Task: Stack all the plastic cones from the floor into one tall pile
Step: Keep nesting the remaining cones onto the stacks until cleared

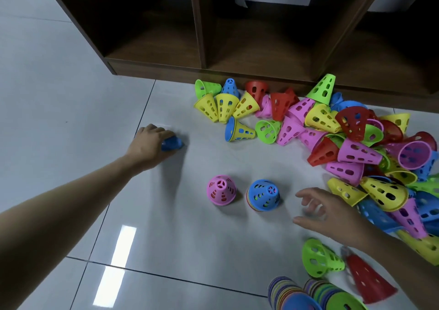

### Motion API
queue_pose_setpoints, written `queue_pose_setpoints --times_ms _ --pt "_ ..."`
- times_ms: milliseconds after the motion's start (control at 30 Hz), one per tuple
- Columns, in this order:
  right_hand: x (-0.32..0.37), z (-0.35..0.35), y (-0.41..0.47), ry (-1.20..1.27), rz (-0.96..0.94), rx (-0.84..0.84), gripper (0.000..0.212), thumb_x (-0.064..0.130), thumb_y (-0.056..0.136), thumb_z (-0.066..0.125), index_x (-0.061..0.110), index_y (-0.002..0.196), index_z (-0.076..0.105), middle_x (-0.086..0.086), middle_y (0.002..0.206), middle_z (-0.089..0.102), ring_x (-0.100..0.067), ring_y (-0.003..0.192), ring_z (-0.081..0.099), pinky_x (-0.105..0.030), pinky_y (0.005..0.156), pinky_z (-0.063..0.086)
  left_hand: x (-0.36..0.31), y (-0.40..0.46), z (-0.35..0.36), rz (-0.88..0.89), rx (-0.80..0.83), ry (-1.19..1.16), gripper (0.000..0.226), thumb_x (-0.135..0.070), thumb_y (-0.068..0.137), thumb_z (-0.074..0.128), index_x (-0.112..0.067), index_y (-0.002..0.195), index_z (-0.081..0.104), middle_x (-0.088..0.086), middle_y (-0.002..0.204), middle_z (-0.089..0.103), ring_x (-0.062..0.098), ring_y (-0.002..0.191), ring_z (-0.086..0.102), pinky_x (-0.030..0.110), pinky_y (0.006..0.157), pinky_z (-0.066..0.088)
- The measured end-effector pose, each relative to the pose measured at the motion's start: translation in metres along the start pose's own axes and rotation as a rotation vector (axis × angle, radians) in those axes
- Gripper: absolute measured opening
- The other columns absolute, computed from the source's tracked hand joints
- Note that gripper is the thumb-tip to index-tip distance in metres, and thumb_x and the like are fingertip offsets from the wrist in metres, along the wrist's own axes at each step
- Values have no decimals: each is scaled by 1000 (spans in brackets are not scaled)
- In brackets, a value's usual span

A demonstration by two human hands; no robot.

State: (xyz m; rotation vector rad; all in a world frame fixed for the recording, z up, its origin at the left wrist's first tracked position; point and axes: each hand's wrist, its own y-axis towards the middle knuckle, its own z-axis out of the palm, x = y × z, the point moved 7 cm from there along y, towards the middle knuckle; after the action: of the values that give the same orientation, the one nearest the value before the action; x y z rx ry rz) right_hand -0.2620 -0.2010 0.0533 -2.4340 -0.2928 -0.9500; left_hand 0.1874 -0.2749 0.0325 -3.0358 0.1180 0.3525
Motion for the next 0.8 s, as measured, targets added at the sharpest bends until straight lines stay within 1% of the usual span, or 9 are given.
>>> queue_pose_setpoints --times_ms 133,233,300,367,467,567,667,733,800 --pt "-20 3 -24 -241 59 173 69 88 49 66 53 106 51 19 100 57 -1 95 56 -21 80 50 -44 -12 -26 -38 -145 -279 43 -53 81 68 -28 115 68 -6 100 69 21 92 59 38 84 46" --pt "-28 16 -42 -461 105 315 67 70 62 75 49 119 45 23 110 52 6 95 54 -14 77 45 -100 -29 -53 -38 -206 -646 34 -37 83 80 -24 112 68 -9 103 69 7 84 63 20 76 49" --pt "-28 28 -47 -515 121 352 59 59 71 74 40 121 48 19 112 52 1 96 56 -18 77 45 -140 -43 -63 31 -177 -777 33 -28 83 82 -19 110 66 -11 103 68 4 87 64 12 76 46" --pt "-28 34 -48 -553 143 329 54 55 76 70 33 122 51 16 110 52 -6 96 57 -25 76 45 -171 -58 -66 114 -148 -814 34 -25 84 80 -17 111 62 -10 105 68 6 94 64 15 82 48" --pt "-28 31 -48 -578 227 281 57 59 81 66 27 124 50 12 110 53 -14 105 59 -27 76 41 -191 -75 -55 161 -81 -848 36 -29 89 75 -24 114 49 -7 115 67 14 105 66 34 92 54" --pt "-26 18 -48 -478 287 221 57 67 78 66 28 118 50 16 93 54 -12 93 59 -27 68 40 -194 -84 -35 159 -3 -792 35 -36 93 69 -29 116 44 -9 118 64 16 104 66 44 89 54" --pt "-31 15 -55 -438 332 291 53 69 72 69 33 105 49 15 84 54 -7 84 58 -23 63 41 -182 -88 -21 115 12 -751 35 -39 94 67 -27 116 43 -6 116 63 19 101 65 45 86 54" --pt "-31 18 -61 -474 306 357 54 73 68 69 33 99 50 12 89 57 -7 84 59 -25 66 45 -175 -90 -12 94 20 -721 35 -39 94 66 -27 116 42 -5 115 63 19 102 64 45 86 53" --pt "-28 20 -67 -546 286 382 62 78 65 67 32 104 51 12 99 60 -10 90 60 -30 72 49 -169 -92 -3 83 48 -688 36 -38 93 67 -27 117 43 -6 118 62 15 104 63 42 89 53"
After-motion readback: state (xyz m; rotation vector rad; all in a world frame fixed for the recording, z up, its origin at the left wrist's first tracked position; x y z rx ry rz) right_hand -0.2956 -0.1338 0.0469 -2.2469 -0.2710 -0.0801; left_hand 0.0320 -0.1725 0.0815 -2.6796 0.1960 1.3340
